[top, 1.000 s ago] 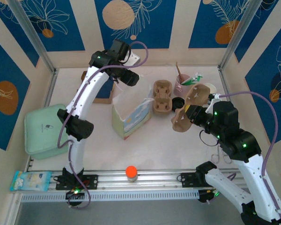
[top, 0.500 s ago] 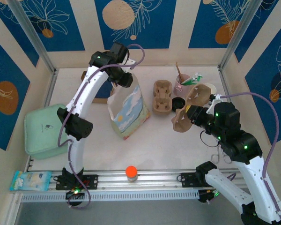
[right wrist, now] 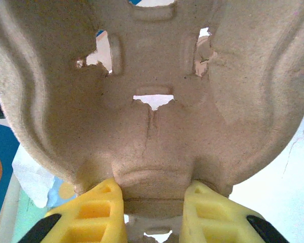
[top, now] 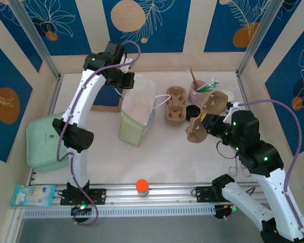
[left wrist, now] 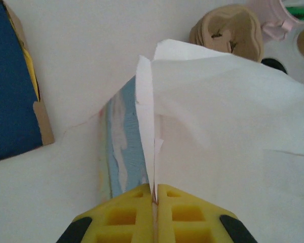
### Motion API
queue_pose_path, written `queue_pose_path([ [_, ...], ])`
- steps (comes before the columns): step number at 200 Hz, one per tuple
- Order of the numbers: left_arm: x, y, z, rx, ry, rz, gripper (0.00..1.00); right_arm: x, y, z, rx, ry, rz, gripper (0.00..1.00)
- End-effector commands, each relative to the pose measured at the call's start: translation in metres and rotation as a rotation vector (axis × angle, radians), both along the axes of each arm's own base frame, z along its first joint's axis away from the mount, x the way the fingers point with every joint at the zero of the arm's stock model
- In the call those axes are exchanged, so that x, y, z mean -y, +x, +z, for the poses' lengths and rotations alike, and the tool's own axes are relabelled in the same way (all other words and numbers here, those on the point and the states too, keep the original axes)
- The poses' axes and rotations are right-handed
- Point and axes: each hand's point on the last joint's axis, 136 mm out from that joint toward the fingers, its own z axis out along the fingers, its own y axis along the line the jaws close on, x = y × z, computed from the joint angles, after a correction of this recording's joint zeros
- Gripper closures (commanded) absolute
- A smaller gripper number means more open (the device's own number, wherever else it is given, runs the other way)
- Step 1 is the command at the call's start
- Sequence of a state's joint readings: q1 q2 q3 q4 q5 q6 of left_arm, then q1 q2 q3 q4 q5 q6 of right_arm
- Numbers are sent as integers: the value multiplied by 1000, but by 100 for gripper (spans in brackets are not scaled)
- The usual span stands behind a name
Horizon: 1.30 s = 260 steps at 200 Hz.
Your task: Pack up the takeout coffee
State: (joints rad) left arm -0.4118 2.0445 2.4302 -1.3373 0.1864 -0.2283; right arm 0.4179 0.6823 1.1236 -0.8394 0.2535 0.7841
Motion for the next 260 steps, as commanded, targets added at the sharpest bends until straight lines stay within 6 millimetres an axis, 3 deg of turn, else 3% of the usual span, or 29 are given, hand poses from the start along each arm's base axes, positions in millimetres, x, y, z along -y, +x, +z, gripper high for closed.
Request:
queue_pose_path([
  [1, 10, -1, 12, -52, -166, 75, 100, 2, -7, 9, 29, 1, 15, 84],
  [62, 25, -6, 10, -137, -391, 230, 100, 5, -11, 19, 53, -6, 19, 84],
  [117, 10, -18, 25, -112, -463, 375, 100, 3, -12, 25, 61, -1, 28, 84],
  [161, -2, -43, -4, -113, -364, 439, 100, 2, -15, 26, 64, 6, 36, 85],
  [186, 3, -64, -22, -145, -374, 447, 100, 3, -15, 29, 71, 1, 38, 85],
  [208, 11, -76, -17, -137, -411, 394, 78, 3, -16, 33, 75, -4, 42, 85],
  [221, 9, -78, -1, -61, -379, 320, 43, 2, -16, 34, 76, -4, 45, 85],
  [232, -1, -77, 14, 39, -288, 248, 28, 3, -16, 35, 79, -4, 46, 85],
  [260, -22, -72, 63, 310, -86, 60, 23, 1, -17, 36, 80, 0, 52, 85],
])
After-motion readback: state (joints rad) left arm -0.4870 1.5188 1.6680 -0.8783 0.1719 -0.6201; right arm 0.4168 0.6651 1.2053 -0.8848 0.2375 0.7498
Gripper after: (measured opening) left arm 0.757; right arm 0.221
